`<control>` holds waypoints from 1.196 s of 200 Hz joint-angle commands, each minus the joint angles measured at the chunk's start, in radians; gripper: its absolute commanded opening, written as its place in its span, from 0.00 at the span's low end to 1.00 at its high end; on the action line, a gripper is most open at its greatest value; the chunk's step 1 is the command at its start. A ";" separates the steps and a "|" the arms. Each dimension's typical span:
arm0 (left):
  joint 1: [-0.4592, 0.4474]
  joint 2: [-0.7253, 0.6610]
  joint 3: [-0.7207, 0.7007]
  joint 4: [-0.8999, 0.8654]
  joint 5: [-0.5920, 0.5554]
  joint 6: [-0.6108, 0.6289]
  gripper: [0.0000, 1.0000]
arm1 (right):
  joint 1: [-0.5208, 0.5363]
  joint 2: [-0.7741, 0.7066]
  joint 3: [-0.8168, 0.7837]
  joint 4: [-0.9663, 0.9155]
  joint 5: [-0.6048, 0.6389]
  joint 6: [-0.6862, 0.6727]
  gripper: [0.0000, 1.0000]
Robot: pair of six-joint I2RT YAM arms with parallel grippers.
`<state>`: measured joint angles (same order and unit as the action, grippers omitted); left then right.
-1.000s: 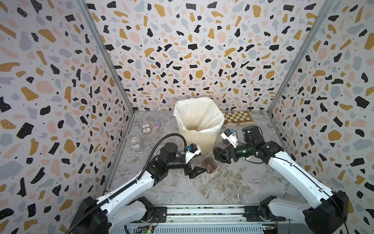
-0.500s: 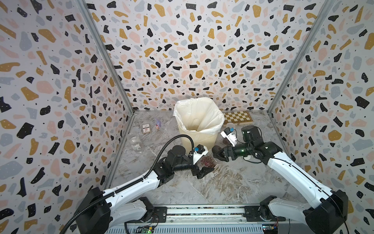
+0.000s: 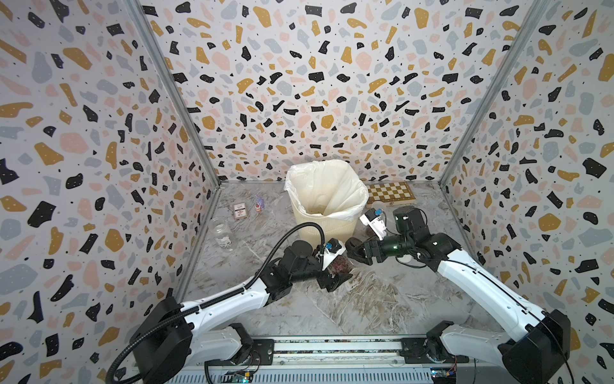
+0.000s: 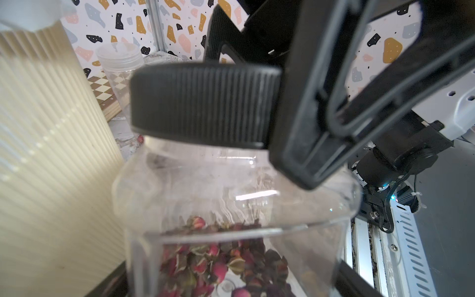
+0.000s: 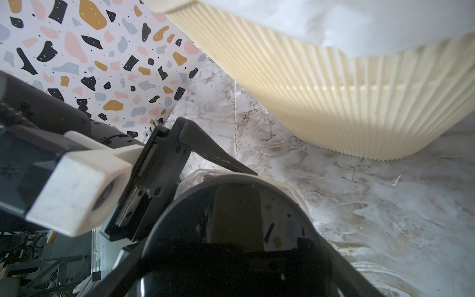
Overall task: Empty the moldy dried flower tea in the jars
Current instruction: Unscrew the lid from the jar.
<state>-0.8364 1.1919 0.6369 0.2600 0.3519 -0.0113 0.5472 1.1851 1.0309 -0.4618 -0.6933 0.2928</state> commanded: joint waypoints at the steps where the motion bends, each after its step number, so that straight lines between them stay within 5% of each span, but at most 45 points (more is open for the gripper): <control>1: 0.000 0.005 -0.017 0.121 -0.024 -0.041 0.86 | 0.011 -0.010 0.003 0.042 -0.017 0.003 0.74; 34: 0.000 0.020 -0.028 0.131 0.037 -0.008 0.84 | 0.012 0.002 0.011 0.053 -0.038 0.001 0.74; 115: 0.000 0.076 0.036 0.045 0.026 -0.030 1.00 | 0.023 0.006 0.021 0.036 -0.027 -0.010 0.73; 201: 0.000 0.049 0.012 0.098 0.016 -0.049 0.81 | 0.023 0.005 0.017 0.021 -0.010 -0.042 0.73; 239: 0.013 0.017 0.016 0.057 0.153 -0.005 0.73 | 0.023 0.011 0.026 -0.048 -0.067 -0.241 0.74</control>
<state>-0.8402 1.2583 0.6384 0.2909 0.3618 -0.0002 0.5629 1.2053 1.0313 -0.4591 -0.6861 0.2863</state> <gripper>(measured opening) 0.866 0.877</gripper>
